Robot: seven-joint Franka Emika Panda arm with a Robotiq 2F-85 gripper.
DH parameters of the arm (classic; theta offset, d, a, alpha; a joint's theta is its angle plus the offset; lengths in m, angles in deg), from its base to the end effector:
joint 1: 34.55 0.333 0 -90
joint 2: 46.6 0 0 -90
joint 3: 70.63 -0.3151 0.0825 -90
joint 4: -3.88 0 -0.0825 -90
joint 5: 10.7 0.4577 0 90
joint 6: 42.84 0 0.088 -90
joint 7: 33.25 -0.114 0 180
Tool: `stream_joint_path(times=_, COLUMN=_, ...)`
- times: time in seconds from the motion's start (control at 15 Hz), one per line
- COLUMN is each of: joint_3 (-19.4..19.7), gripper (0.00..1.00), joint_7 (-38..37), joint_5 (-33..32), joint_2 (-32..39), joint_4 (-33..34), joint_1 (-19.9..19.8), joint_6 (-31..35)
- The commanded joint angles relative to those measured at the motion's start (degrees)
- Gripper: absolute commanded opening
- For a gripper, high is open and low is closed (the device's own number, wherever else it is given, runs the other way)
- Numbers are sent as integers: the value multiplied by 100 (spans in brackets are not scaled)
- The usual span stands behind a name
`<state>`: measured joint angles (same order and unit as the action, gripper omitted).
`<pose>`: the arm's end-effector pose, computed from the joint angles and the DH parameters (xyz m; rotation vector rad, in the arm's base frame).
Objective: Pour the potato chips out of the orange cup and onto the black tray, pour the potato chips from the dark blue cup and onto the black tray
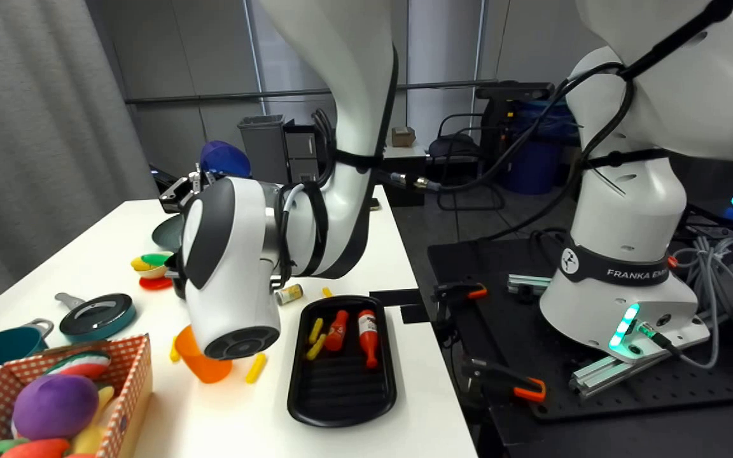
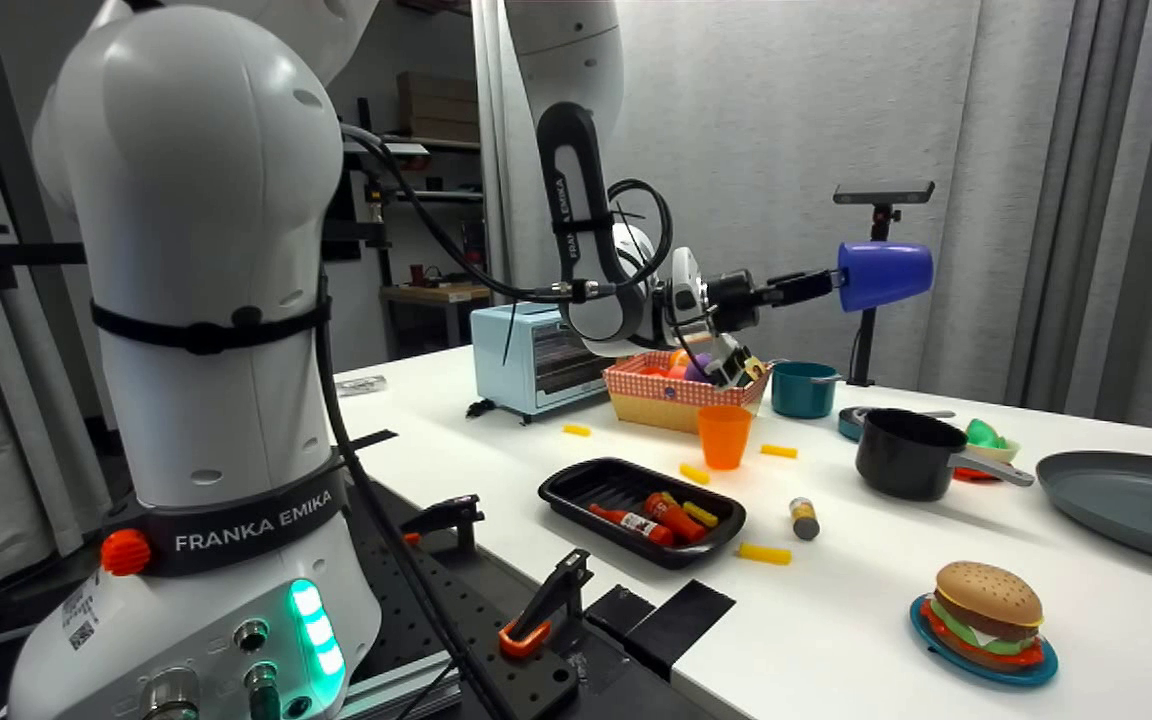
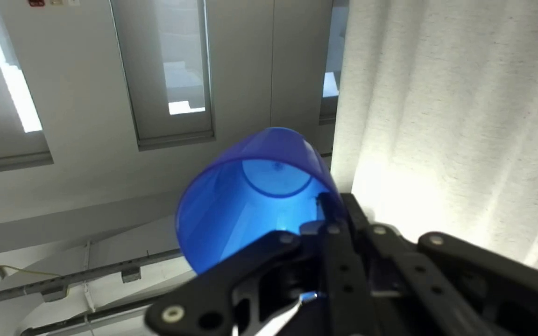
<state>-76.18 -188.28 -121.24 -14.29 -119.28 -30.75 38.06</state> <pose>0.5823 -0.0220 0.1242 1.2840 -0.8425 1.6383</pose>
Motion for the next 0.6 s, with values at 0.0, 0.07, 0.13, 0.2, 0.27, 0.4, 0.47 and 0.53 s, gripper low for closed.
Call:
stream_joint_path(times=0.0, joint_3=-144, gripper=1, joint_7=-189, joint_5=311, joint_2=-6, joint_4=17, joint_1=-191, joint_6=408)
stream_joint_path(times=0.07, joint_3=-157, gripper=1, joint_7=-142, joint_5=431, joint_2=-20, joint_4=13, joint_1=-210, joint_6=545)
stream_joint_path(times=0.13, joint_3=-159, gripper=1, joint_7=-112, joint_5=527, joint_2=-27, joint_4=11, joint_1=-221, joint_6=664)
stream_joint_path(times=0.2, joint_3=-157, gripper=1, joint_7=-91, joint_5=625, joint_2=-32, joint_4=11, joint_1=-227, joint_6=761)
stream_joint_path(times=0.27, joint_3=-151, gripper=1, joint_7=-64, joint_5=702, joint_2=-39, joint_4=7, joint_1=-228, joint_6=848)
stream_joint_path(times=0.4, joint_3=-141, gripper=1, joint_7=4, joint_5=833, joint_2=-56, joint_4=-6, joint_1=-232, joint_6=1016)
stream_joint_path(times=0.47, joint_3=-146, gripper=1, joint_7=49, joint_5=898, joint_2=-71, joint_4=-16, joint_1=-244, joint_6=1135)
stream_joint_path(times=0.53, joint_3=-154, gripper=1, joint_7=117, joint_5=983, joint_2=-89, joint_4=-29, joint_1=-260, joint_6=1267)
